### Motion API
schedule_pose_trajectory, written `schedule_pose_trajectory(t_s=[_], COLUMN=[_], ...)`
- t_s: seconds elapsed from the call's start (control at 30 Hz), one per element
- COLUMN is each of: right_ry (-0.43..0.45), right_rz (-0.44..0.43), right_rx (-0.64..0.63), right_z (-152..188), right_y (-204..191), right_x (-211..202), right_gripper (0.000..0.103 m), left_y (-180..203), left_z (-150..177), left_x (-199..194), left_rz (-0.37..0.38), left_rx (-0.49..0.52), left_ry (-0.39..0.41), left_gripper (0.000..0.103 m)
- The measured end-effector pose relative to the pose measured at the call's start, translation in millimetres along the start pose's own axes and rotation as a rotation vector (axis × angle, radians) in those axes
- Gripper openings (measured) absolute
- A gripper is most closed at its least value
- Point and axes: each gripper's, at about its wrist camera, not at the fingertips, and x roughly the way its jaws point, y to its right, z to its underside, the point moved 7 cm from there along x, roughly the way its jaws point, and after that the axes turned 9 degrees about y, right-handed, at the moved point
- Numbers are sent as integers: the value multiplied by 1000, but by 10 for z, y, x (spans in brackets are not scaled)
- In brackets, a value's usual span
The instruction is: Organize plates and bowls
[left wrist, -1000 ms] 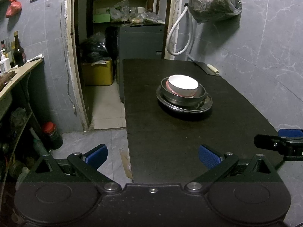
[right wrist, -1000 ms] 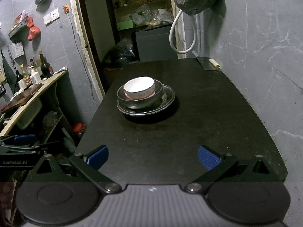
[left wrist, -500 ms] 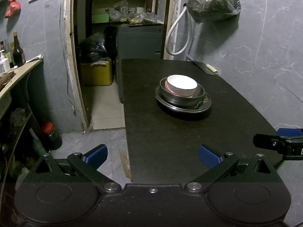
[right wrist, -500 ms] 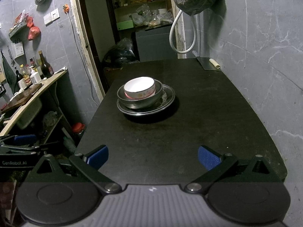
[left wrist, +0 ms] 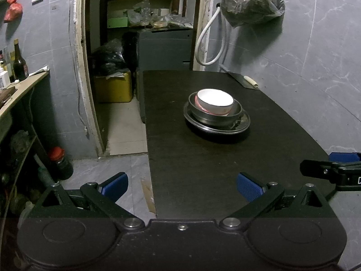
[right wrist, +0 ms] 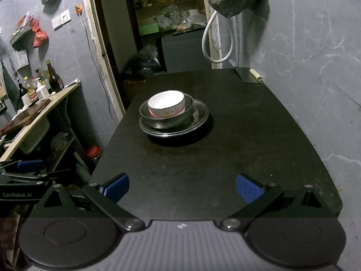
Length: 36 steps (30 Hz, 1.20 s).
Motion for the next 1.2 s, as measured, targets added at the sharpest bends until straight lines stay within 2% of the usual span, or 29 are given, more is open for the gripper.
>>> schedule_pose_trajectory(t_s=[1.2], right_ry=[-31], right_rz=[2], right_rx=[7], right_z=[-31], right_y=[56], right_x=[223], right_gripper=[103], left_y=[-28], left_z=[-21], left_x=[178], left_rz=[29], left_rx=[2], left_ry=[-25], left_gripper=[102])
